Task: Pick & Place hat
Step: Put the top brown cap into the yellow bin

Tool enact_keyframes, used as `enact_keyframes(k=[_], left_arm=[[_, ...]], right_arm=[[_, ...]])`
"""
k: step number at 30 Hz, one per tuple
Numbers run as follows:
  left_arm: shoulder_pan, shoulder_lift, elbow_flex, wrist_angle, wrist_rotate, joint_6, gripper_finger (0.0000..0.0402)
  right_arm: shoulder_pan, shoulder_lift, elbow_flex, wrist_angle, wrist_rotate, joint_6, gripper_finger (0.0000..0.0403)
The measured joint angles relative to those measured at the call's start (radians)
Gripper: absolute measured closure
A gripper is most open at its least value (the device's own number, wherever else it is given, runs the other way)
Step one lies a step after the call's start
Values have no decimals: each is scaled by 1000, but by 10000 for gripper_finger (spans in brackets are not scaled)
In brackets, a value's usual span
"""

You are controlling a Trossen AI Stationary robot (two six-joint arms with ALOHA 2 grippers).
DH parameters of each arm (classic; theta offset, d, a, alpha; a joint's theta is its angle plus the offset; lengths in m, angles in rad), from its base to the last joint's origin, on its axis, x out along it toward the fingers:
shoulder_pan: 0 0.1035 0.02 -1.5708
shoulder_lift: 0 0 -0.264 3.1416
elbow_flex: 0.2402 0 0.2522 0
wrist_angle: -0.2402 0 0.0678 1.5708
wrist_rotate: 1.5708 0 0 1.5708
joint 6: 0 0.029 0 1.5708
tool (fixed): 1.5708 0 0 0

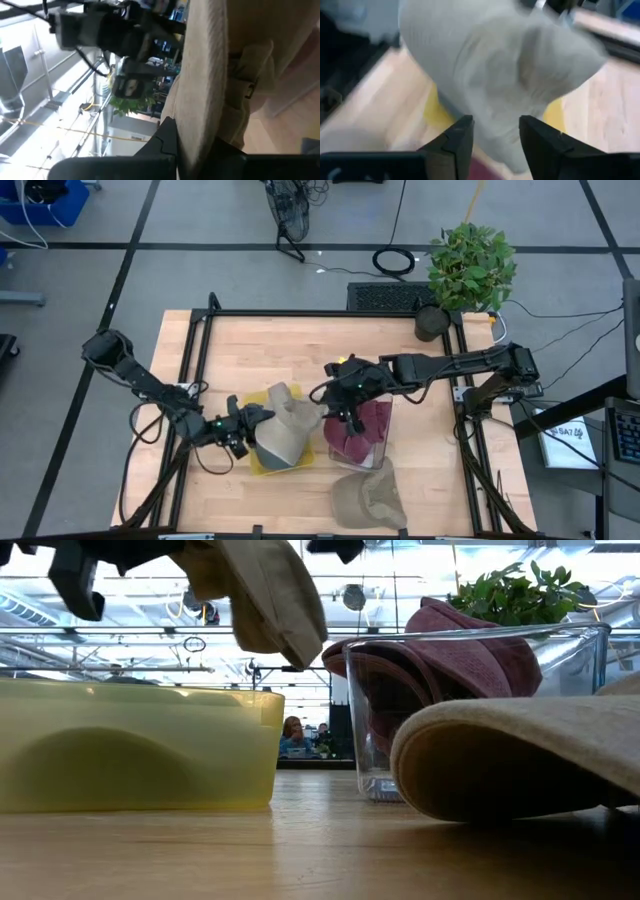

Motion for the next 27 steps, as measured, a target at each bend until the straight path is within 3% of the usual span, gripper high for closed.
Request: enact_keyframes(k=[3,8,11,14,21,27], left_arm=[[-26,2,0,2,-10,53,390],[-22,2,27,24,-17,166,390],[-11,1,69,21,-18,215,390],[0,1,98,-13,0,218,390],[41,1,103,-25,51,209,390],[92,1,103,-24,109,202,390]], right_arm=[[0,-14,0,62,-4,93,244],[-16,-14,0,197,-17,423,242],[-46,-14,0,190,-45,542,241],[-69,-13,0,149,-129,564,241],[-48,-13,0,48,-135,457,234],[-3,-4,0,28,-102,385,176]])
